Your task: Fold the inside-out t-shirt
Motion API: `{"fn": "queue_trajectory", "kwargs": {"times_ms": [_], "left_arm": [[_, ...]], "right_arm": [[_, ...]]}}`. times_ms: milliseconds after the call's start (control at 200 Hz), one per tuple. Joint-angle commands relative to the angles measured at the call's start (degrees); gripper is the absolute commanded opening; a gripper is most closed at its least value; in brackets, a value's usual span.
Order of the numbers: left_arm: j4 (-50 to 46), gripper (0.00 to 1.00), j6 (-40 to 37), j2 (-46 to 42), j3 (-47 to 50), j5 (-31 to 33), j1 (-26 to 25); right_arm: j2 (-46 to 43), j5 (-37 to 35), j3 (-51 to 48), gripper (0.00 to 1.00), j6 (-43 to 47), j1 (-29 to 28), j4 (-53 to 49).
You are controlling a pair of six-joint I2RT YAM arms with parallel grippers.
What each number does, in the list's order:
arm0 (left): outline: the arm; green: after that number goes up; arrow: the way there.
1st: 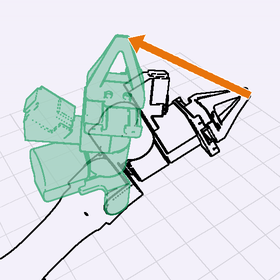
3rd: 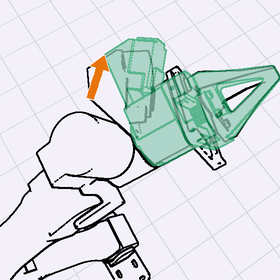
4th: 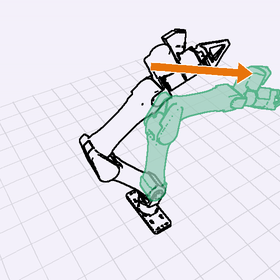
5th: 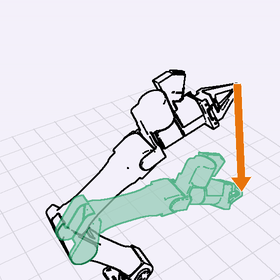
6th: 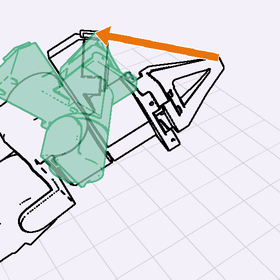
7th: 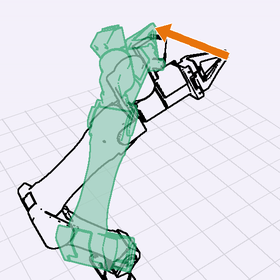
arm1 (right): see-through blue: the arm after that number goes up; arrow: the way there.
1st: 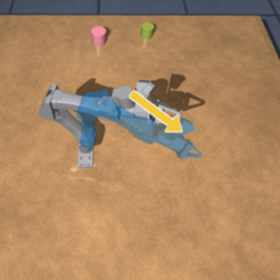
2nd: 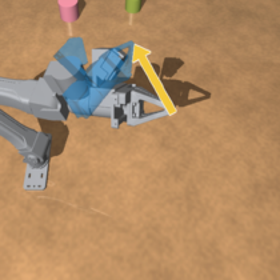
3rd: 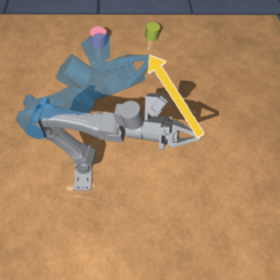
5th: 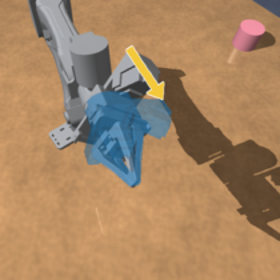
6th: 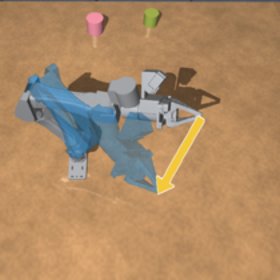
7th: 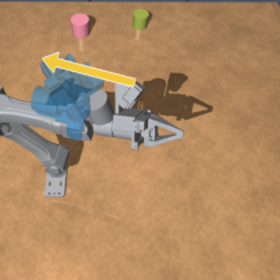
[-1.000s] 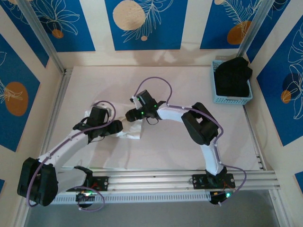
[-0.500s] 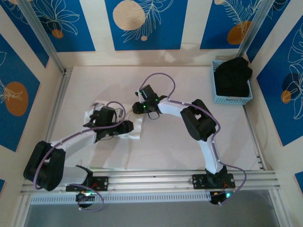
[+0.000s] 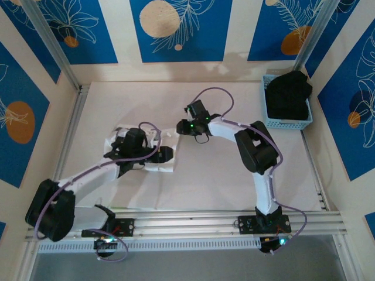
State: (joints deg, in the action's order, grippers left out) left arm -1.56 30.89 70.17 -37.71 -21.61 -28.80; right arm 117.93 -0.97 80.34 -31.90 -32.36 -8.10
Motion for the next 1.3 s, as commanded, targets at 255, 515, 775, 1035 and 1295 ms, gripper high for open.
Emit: {"fn": "queue_trajectory", "kwargs": {"times_ms": [255, 515, 775, 1035, 1295], "left_arm": [[-16.9, 0.63, -1.2, -7.9, -0.7, 16.2, 6.7], [-18.5, 0.63, -0.5, -11.2, 2.2, 17.5, 6.7], [-19.2, 0.63, -0.3, -13.8, 3.4, 19.1, 6.7], [-18.0, 0.63, -0.7, -13.7, 4.2, 17.9, 6.7], [-16.1, 0.63, -1.5, -12.7, 4.5, 15.6, 6.7]], "right_arm": [[-5.3, 9.8, -5.1, 0.58, -0.7, -7.2, 6.1], [0.3, 6.6, 2.9, 0.60, 2.8, -10.6, 0.3], [3.6, 10.4, 6.2, 0.50, -1.5, -10.6, 0.9], [4.1, 14.4, 4.7, 0.19, -9.8, -6.4, 9.6], [6.8, 16.7, 7.0, 0.09, -12.5, -2.4, 11.4]]}}
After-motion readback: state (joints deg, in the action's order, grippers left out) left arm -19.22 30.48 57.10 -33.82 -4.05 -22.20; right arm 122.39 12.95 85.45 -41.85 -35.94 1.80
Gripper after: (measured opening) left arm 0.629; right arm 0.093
